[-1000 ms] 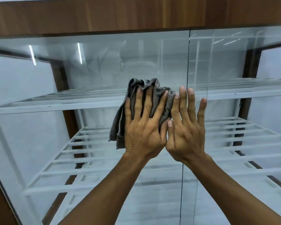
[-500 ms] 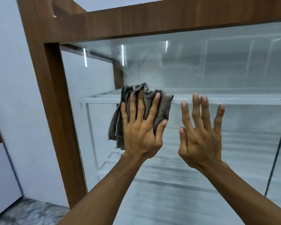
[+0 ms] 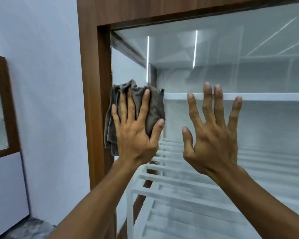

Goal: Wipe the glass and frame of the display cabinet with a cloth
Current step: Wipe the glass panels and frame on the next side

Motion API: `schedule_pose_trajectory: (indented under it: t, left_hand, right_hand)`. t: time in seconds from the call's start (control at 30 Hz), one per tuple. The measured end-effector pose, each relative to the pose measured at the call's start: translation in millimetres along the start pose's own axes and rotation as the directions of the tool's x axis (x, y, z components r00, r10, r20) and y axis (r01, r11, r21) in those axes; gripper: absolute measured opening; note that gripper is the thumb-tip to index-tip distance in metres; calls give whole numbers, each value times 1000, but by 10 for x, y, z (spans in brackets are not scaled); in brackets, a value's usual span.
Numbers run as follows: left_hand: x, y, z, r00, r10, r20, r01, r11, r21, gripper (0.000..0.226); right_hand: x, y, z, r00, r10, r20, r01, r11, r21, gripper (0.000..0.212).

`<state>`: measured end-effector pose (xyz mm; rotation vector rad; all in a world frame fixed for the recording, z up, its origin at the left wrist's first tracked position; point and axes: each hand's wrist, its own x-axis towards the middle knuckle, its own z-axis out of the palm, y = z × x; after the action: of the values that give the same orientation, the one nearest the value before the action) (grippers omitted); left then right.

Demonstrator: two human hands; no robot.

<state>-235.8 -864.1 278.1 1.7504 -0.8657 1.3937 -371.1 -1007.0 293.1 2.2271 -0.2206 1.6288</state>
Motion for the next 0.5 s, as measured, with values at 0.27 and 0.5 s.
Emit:
schedule_pose_trajectory:
  t: [0.27, 0.5]
  left_hand:
    - [-41, -220, -65, 996, 86, 21, -86, 996, -14, 82]
    - [-120, -73, 18, 997, -73, -30, 69, 991, -114, 78]
  right_hand:
    - [-77, 95, 103, 996, -81, -39, 76, 992, -105, 77]
    - [-229, -36, 144, 1000, -9, -9, 8, 994, -105, 80]
